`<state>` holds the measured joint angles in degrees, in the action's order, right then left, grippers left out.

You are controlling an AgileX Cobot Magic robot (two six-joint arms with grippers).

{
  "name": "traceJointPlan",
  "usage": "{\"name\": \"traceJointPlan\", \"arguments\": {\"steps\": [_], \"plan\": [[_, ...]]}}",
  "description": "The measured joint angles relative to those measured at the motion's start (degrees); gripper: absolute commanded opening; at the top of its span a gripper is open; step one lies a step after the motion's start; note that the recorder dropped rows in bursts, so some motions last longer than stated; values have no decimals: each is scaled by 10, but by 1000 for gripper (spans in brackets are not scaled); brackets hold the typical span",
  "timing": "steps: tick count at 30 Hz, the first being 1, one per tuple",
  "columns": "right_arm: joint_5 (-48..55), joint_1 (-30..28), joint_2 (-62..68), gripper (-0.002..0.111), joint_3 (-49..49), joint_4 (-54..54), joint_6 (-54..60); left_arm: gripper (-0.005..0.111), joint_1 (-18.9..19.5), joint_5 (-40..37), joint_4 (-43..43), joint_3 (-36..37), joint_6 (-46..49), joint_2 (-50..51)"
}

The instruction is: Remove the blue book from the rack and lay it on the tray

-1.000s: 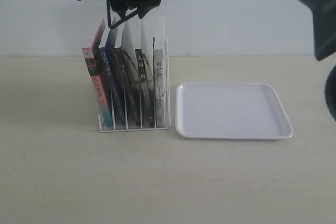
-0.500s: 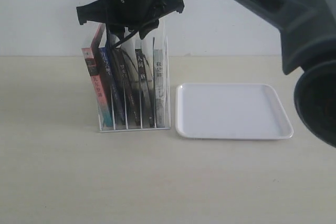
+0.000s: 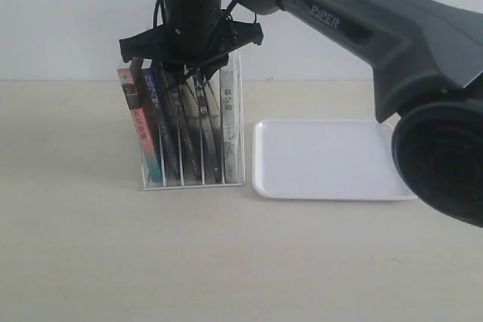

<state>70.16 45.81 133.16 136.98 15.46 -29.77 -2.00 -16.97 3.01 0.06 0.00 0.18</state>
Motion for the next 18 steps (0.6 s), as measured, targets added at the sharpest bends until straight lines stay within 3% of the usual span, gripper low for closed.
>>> {"name": "traceJointPlan", "arguments": {"steps": [2, 3, 18], "plan": [[0, 0, 0, 3, 0, 4, -3, 4, 0, 0, 0, 0, 0, 0], [3, 0, 0, 0, 0, 7, -3, 4, 0, 0, 0, 0, 0, 0], [14, 0, -34, 0, -2, 22, 12, 4, 0, 0, 0, 0, 0, 0]]}}
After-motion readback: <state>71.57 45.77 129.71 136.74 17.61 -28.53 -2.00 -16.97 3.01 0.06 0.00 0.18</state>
